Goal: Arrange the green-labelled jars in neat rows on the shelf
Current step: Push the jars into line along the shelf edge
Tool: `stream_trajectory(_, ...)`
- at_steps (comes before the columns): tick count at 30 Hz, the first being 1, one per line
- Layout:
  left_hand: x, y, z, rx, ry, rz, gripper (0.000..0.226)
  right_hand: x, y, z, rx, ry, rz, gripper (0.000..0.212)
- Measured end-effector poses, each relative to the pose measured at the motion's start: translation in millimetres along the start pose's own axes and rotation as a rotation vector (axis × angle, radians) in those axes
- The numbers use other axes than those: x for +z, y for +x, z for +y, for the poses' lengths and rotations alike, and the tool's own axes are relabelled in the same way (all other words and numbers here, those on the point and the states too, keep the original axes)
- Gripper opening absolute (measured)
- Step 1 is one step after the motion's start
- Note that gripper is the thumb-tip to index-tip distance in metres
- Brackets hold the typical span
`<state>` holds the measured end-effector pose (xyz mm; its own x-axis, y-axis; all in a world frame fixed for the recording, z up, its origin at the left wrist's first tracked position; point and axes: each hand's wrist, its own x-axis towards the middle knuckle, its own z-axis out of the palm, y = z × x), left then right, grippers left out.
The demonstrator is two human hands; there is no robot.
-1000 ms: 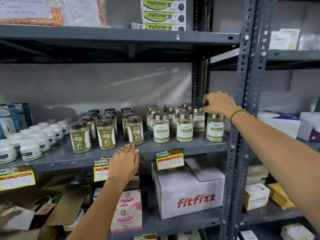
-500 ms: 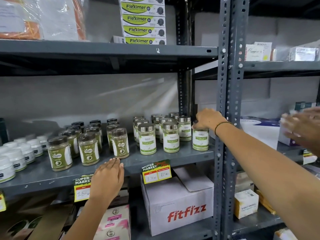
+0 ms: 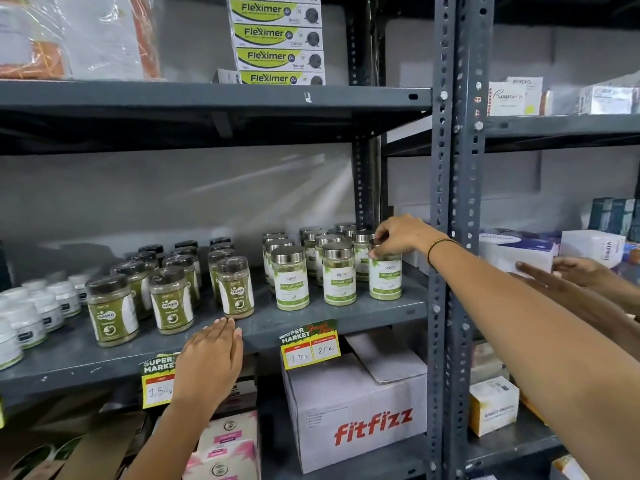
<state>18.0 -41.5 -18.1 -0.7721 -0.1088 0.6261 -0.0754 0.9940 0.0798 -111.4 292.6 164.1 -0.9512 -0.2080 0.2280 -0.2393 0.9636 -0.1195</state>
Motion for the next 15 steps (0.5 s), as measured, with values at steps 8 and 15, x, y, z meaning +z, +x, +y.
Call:
stream_trajectory(8,-2.5,-0.7,2.3,-0.008,-0.007,-0.004,0.054,2.0,2.6,3.0,0.019,0.007,0.023,0.060)
stream_trajectory(15,-2.8,-0.2,1.5,-0.005,-0.002,-0.015,0.055,7.0,5.9,6.9,0.016,0.019,0.040,0.056)
